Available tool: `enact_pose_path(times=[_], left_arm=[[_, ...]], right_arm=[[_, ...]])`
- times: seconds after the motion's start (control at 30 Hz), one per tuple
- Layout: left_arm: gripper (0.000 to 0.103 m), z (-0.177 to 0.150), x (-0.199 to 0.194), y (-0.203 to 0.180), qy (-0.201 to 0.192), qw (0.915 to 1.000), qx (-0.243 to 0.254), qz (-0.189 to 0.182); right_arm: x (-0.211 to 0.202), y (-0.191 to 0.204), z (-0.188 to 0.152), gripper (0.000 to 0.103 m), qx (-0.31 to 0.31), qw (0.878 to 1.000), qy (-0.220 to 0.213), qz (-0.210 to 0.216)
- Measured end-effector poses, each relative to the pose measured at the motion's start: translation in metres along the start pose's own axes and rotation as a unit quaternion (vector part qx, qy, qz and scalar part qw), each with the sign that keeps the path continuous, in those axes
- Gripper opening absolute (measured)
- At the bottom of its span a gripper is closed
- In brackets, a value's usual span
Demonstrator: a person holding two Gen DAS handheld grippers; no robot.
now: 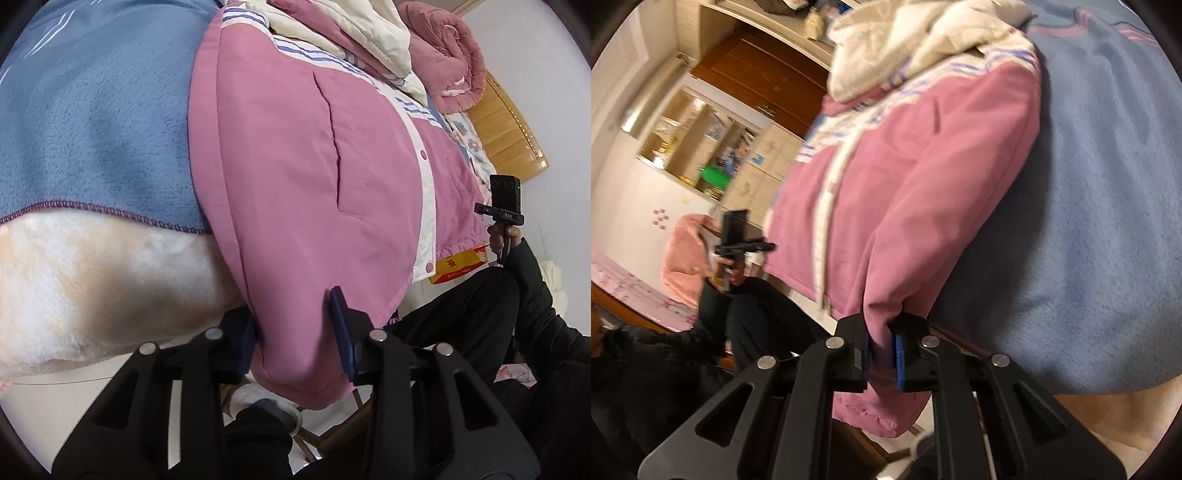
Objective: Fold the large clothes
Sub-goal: 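Grasp the pink jacket hem with the left gripper while the right gripper holds its edge, then lift the pink hem with both grippers and fold it toward the white hood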
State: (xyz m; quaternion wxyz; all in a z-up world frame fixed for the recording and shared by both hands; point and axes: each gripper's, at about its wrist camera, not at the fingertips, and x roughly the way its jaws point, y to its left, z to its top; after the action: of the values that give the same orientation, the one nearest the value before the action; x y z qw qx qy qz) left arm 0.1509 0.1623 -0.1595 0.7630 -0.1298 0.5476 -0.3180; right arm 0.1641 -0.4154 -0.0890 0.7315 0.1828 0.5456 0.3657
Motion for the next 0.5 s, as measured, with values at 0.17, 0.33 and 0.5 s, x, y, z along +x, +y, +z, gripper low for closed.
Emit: enact_pose_path(times=[0.17,0.33,0.5], left_arm=[[0.039,0.002,0.009,0.002,0.018,0.9993,-0.008,0.033],[0.060,0.004,0.016,-0.007,0.022,0.9980,0.005,0.060],[0.062,0.001,0.028,-0.030,0.018,0.9920,0.056,0.111]], right_arm=[[0.011,-0.012,-0.006,0.022,0.018,0.999,0.032,-0.032],[0.015,-0.010,-0.008,0.022,0.013,0.998,0.042,-0.035],[0.018,-0.002,-0.006,0.020,0.000,0.998,0.047,-0.042]])
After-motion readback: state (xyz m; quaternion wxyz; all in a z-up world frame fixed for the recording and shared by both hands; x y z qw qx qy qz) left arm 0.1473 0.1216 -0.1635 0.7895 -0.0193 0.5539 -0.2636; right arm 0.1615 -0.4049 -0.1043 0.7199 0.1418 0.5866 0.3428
